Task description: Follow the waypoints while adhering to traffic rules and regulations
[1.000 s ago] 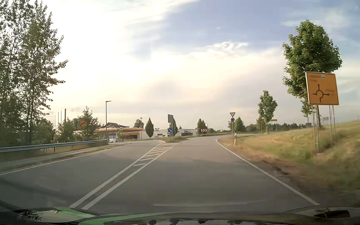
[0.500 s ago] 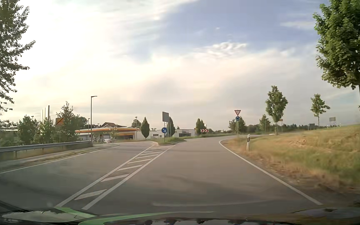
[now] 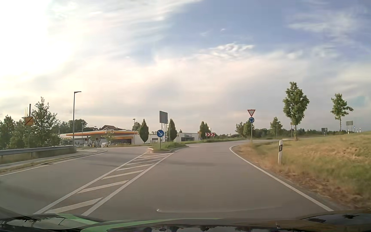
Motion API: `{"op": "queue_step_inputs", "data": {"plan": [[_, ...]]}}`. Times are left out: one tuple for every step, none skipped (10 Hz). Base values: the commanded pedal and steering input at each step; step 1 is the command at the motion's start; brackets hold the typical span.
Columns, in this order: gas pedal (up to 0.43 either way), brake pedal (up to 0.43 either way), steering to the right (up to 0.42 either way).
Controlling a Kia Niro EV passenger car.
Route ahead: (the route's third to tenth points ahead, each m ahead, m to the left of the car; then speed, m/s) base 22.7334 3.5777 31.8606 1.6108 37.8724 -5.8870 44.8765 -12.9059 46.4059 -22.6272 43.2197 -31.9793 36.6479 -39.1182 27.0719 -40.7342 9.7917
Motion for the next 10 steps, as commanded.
{"op": "queue_step_inputs", "data": {"plan": [[0.000, 0.110, 0.009], [0.000, 0.116, 0.009], [0.000, 0.122, 0.009], [0.000, 0.128, 0.009], [0.000, 0.140, 0.009], [0.000, 0.159, 0.009], [0.000, 0.171, 0.009], [0.000, 0.183, 0.009], [0.000, 0.201, 0.009], [0.000, 0.207, 0.009]]}}
